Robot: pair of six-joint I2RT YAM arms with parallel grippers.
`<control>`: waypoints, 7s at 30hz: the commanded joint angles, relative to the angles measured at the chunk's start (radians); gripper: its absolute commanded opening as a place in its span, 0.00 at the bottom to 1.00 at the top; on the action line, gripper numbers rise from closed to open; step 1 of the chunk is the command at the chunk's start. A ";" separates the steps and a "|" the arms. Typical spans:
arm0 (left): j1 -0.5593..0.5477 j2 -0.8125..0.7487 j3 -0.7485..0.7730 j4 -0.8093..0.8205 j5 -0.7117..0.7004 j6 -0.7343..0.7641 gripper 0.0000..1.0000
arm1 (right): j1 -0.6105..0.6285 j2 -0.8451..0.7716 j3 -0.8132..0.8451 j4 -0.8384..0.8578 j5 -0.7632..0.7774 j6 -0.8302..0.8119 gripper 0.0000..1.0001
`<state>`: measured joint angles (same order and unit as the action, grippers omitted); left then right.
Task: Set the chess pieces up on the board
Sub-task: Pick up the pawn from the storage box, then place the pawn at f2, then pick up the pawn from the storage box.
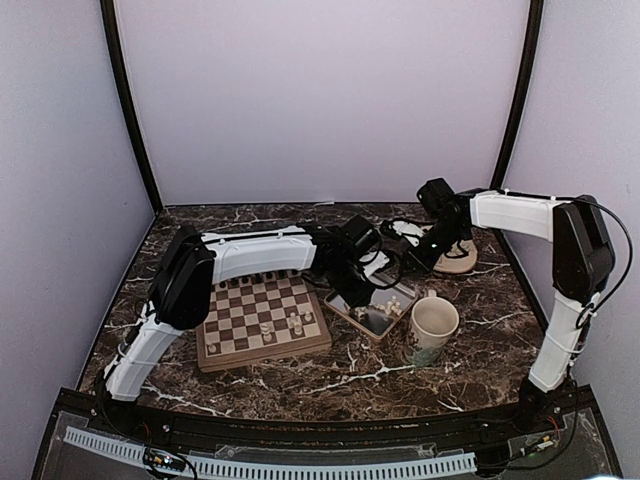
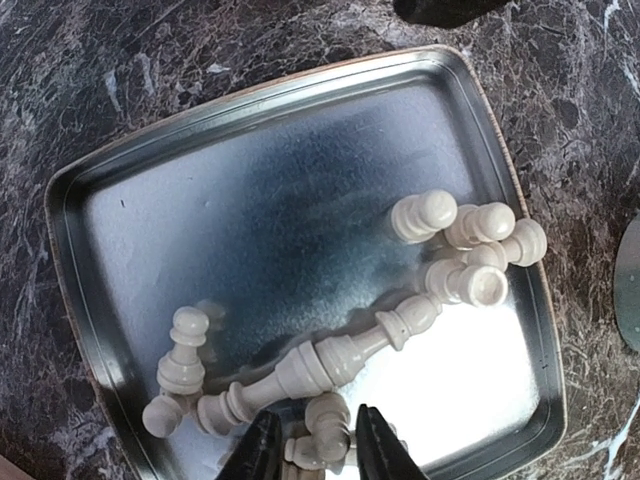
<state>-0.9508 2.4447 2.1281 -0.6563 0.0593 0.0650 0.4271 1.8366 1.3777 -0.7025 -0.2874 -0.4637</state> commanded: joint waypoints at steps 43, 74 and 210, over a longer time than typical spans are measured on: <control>0.066 -0.242 -0.025 -0.169 -0.049 -0.025 0.03 | -0.037 -0.157 -0.016 0.030 0.074 0.005 0.24; 0.145 -0.711 -0.834 0.024 0.040 0.160 0.06 | -0.036 -0.264 -0.263 0.197 -0.049 0.069 0.24; 0.176 -0.750 -0.859 0.425 0.106 -0.099 0.30 | 0.125 0.227 0.268 -0.282 0.085 -0.040 0.07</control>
<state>-0.7769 1.7477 1.2854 -0.2352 0.1574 -0.0269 0.5453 2.0830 1.6012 -0.9813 -0.1772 -0.5163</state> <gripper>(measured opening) 0.299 0.097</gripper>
